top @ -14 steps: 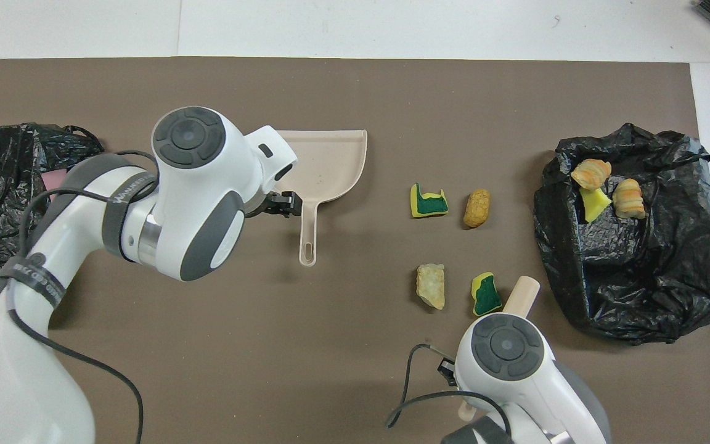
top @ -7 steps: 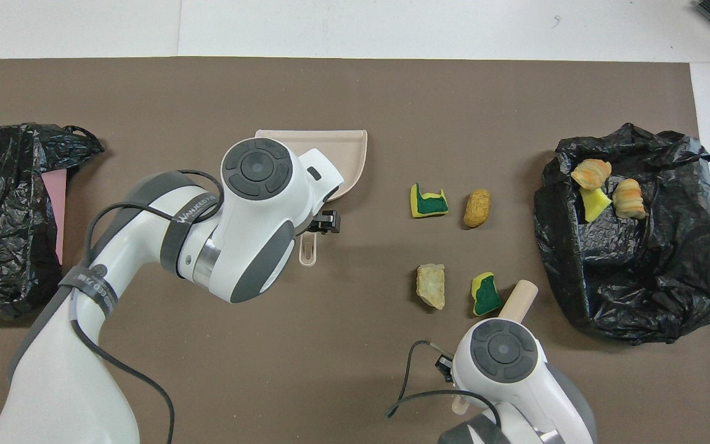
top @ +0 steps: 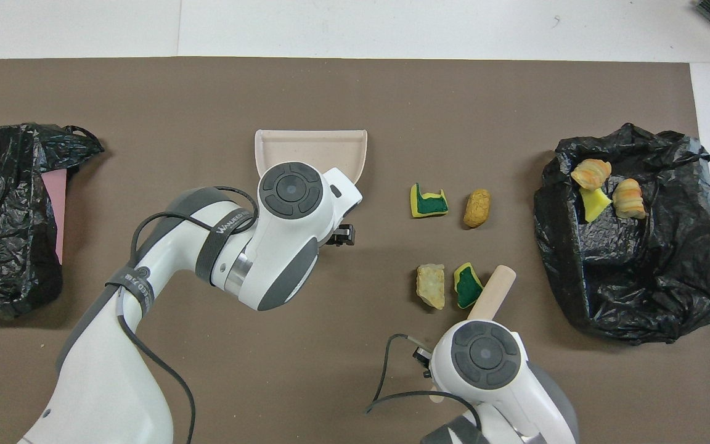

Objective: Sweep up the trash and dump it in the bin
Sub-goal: 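Sweep the sponge pieces toward the dustpan with the right gripper's brush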

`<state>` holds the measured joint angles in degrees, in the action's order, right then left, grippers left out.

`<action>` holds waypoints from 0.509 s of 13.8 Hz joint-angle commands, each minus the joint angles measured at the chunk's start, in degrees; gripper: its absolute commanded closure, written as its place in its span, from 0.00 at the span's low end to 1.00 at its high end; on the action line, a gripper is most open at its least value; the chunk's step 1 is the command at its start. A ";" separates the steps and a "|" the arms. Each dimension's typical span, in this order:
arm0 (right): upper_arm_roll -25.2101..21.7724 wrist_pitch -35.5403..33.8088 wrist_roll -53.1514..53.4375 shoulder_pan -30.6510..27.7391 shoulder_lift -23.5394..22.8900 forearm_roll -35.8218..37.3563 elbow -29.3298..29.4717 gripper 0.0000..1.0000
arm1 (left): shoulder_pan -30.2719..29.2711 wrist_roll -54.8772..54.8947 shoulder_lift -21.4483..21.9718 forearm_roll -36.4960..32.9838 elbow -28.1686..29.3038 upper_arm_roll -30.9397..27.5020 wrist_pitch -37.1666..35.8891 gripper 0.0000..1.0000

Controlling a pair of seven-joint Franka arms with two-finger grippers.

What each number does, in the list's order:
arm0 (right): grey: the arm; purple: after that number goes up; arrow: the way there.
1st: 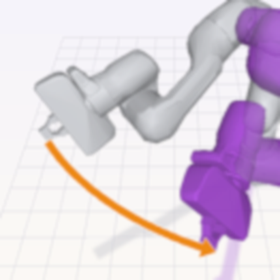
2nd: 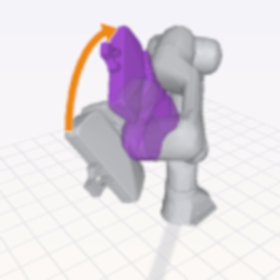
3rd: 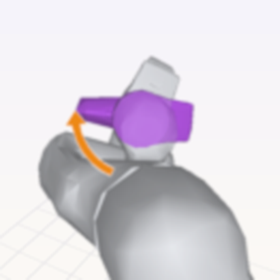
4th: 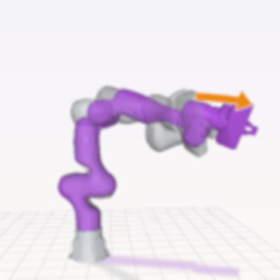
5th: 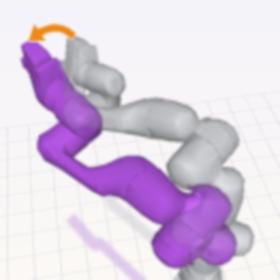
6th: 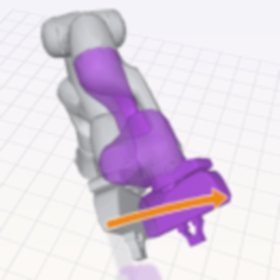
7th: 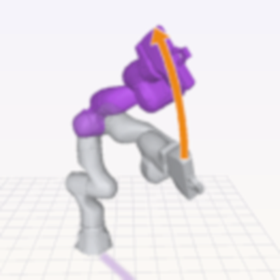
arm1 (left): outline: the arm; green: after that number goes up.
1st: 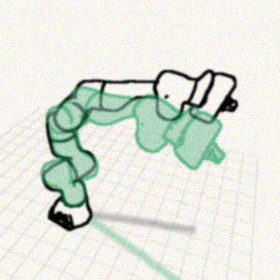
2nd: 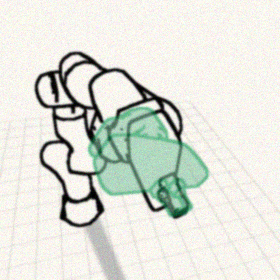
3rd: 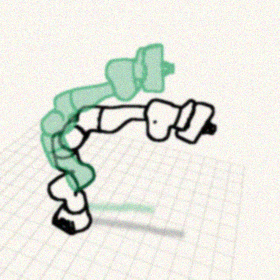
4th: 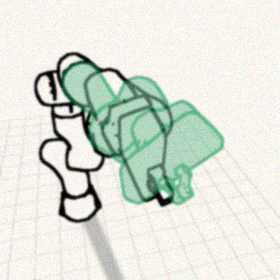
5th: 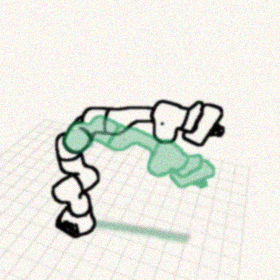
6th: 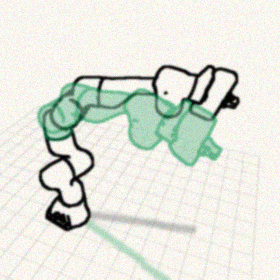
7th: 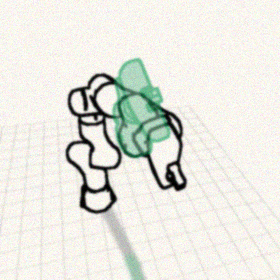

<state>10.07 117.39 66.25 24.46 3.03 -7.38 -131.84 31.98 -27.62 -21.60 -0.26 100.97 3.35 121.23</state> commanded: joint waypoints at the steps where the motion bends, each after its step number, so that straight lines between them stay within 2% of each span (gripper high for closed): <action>1: 0.04 -0.14 0.03 -1.78 -5.04 -1.06 7.01 1.00 | -0.08 -0.07 0.51 -1.32 0.63 -0.45 1.47 1.00; 4: 0.04 -1.37 -1.55 -3.36 -6.99 -0.97 10.19 1.00 | -1.83 0.54 0.59 -3.34 -0.42 -0.72 1.21 1.00; 7: -0.05 -3.99 -1.82 -3.36 -8.56 0.16 13.86 1.00 | -3.68 4.74 3.48 -4.31 0.01 -0.80 -1.59 1.00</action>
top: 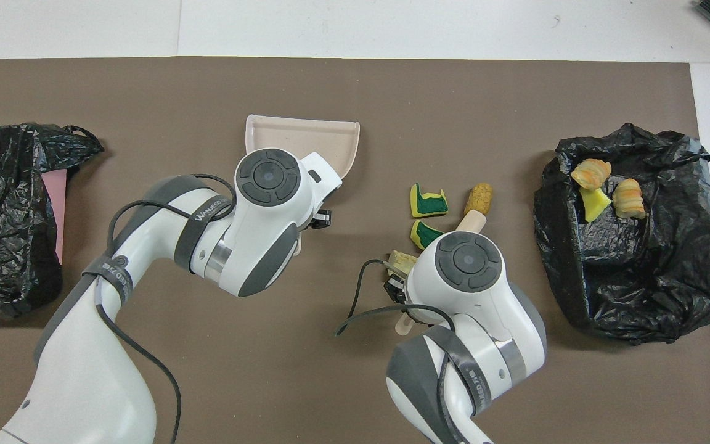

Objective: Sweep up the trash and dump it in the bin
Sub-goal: 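Sweep the sponge pieces toward the dustpan with the right gripper's brush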

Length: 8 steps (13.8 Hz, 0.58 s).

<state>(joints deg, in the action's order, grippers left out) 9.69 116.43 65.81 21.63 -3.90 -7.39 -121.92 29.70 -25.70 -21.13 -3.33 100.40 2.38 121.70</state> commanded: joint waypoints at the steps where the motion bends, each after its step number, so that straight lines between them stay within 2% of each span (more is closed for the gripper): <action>1: 0.25 -5.40 -1.64 -0.62 -2.77 0.45 6.76 1.00 | -1.40 5.55 3.90 -1.24 0.68 0.08 -4.08 1.00; 3: 0.25 -9.62 -2.52 -1.06 -3.92 2.11 11.69 1.00 | -2.71 12.48 5.74 -1.24 1.37 0.08 -7.51 1.00; 4: 0.25 -10.77 -3.31 -1.41 -3.92 2.73 12.32 1.00 | -3.94 17.48 6.45 -1.24 2.08 0.08 -7.96 1.00; 7: 0.25 -11.04 -6.29 -0.98 -3.40 2.91 10.84 1.00 | -8.77 34.61 8.12 -1.24 3.57 0.08 -8.23 1.00; 8: 0.33 -10.96 -7.87 -0.45 -2.35 2.91 8.74 1.00 | -10.70 41.98 8.12 -1.24 3.75 0.08 -8.49 1.00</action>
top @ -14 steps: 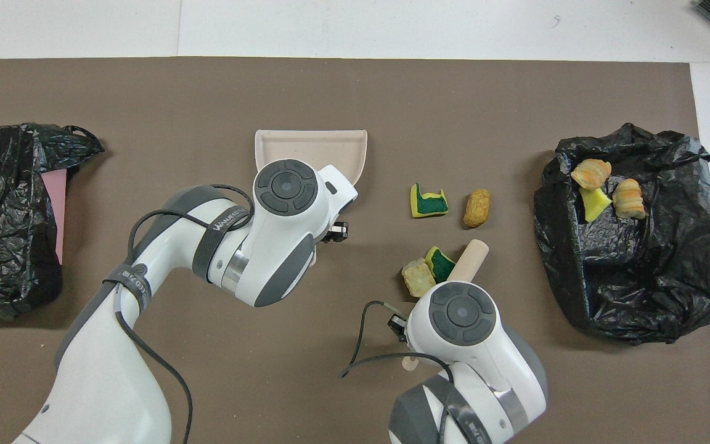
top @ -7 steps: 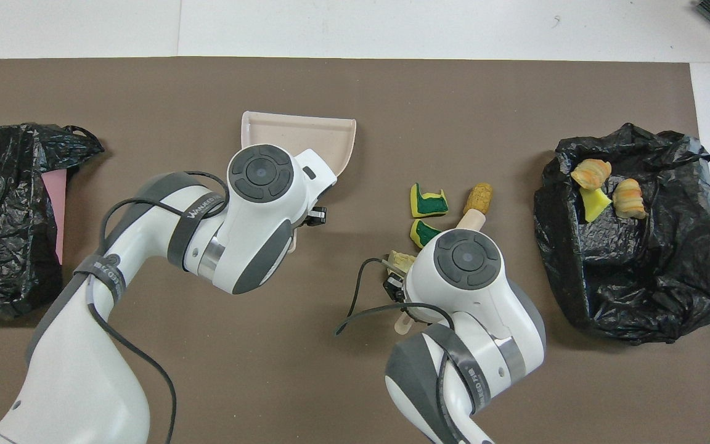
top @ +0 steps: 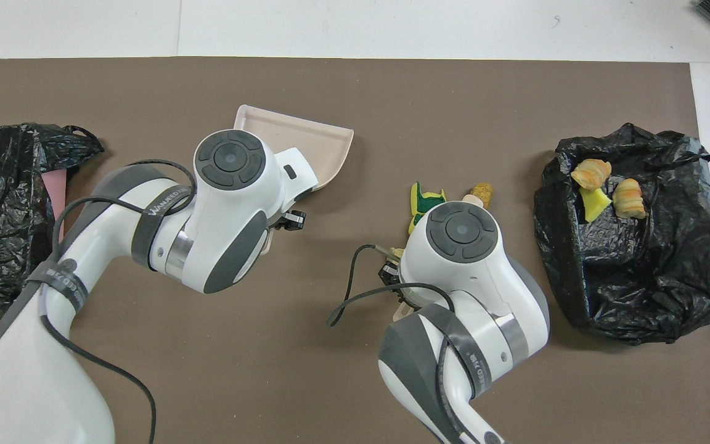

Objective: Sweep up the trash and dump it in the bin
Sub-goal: 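Sweep the sponge pieces toward the dustpan with the right gripper's brush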

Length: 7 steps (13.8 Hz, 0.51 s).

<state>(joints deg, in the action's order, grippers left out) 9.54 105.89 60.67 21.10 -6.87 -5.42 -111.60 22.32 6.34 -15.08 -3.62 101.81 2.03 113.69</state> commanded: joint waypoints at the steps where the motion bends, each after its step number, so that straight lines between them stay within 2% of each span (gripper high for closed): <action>1: 0.48 -0.33 -5.10 0.43 2.03 0.94 -3.61 1.00 | -4.90 17.40 2.08 -0.95 2.43 0.43 -0.49 1.00; 5: 0.48 0.46 -16.88 1.83 8.00 0.85 -13.28 1.00 | -8.96 38.52 2.51 -1.04 4.01 0.35 -0.40 1.00; 7: 0.48 1.25 -18.47 1.49 8.28 0.85 -14.35 1.00 | -9.31 46.36 3.65 -2.34 6.03 0.35 0.30 1.00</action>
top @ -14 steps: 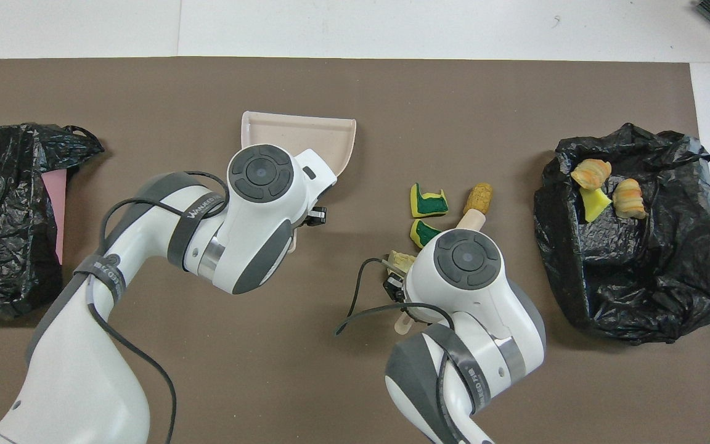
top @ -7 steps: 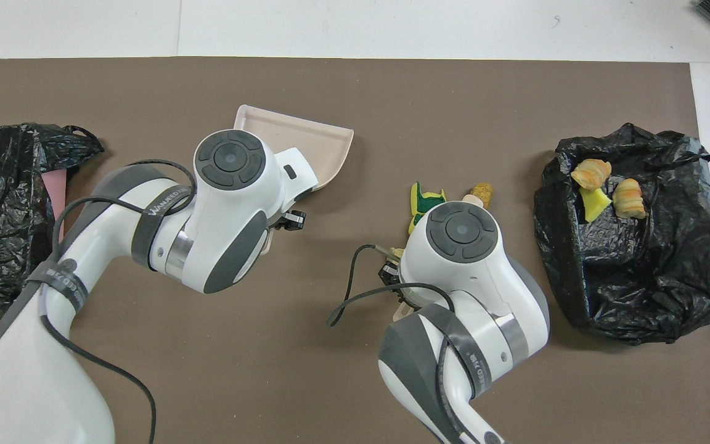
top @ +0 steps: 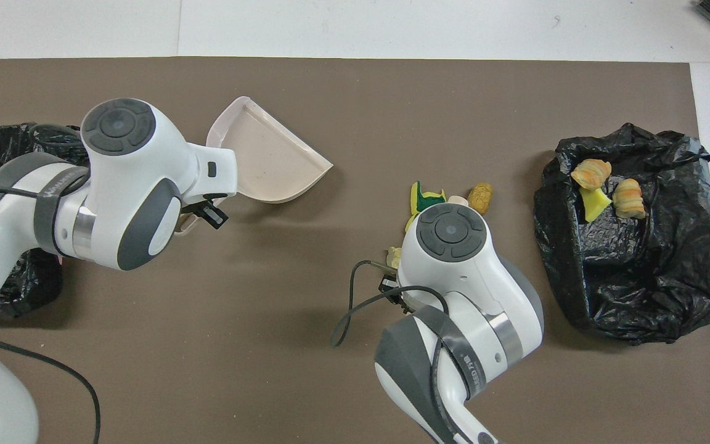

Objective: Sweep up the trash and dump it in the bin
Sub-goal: 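Sweep the sponge pieces toward the dustpan with the right gripper's brush, then sweep the sponge pieces into the dustpan held by the left gripper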

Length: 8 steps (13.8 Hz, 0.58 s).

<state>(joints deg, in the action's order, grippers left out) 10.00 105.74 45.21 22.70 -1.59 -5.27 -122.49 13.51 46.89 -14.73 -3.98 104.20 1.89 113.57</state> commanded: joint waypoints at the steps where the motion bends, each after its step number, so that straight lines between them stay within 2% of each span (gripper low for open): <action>1: 0.02 2.27 -3.63 -0.11 2.65 0.61 -3.71 1.00 | 0.28 6.97 4.00 -5.22 4.86 0.57 0.77 1.00; 4: 0.10 7.98 -3.81 -0.11 -0.24 -0.44 -3.55 1.00 | 3.27 7.77 5.58 -7.09 7.42 0.66 1.30 1.00; 7: 0.19 10.80 -3.55 0.68 -5.42 -1.06 0.66 1.00 | 6.79 9.36 7.78 -7.10 11.98 0.75 6.64 1.00; 8: 0.19 11.24 -3.55 0.60 -6.66 -3.24 2.68 1.00 | 7.66 9.27 7.70 -7.10 12.52 0.75 7.01 1.00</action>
<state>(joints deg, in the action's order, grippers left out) 10.04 115.91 43.30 23.35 -4.32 -5.93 -124.13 19.52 55.21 -10.05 -9.93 112.25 3.34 117.40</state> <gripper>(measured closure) 0.740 0.687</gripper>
